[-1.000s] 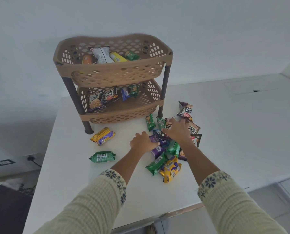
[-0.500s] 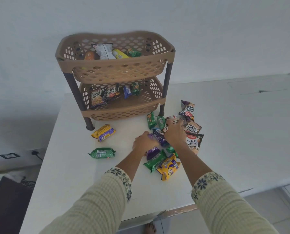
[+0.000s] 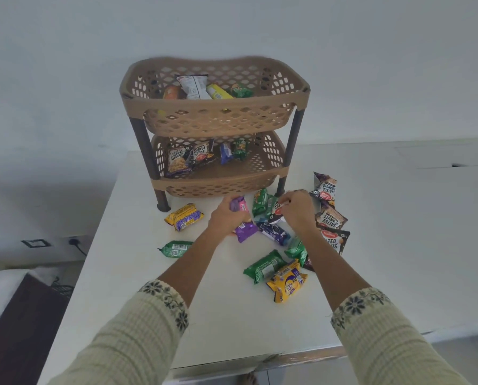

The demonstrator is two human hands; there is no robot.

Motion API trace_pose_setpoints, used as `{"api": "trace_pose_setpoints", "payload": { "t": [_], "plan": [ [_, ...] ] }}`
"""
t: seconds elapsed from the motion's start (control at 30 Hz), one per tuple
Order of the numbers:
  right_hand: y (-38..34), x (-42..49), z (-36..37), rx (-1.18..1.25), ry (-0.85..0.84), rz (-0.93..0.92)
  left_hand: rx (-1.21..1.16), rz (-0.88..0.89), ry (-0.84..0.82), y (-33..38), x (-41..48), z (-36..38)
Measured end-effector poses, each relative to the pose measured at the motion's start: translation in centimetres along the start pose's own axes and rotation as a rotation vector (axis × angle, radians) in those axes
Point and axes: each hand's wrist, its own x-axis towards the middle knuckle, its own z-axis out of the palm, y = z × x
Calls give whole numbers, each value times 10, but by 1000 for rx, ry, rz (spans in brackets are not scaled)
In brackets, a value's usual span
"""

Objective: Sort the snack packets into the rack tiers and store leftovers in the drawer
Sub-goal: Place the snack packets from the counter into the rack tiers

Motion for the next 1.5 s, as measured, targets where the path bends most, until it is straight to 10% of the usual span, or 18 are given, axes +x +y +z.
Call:
{"api": "trace_pose_setpoints", "payload": {
  "t": [0.37,0.83,1.23,1.5],
  "plan": [
    [-62,24,-22,326,22,-105,76,292,213,55,16,-54],
    [-104,75,-14,510,113,-162,495,250,298,84,68,-95],
    [-94,110,22,942,100,277,630,160,369,85,105,-85],
    [-79,136,28,620,-23,278,752,72,222,77,124,-72]
  ]
}}
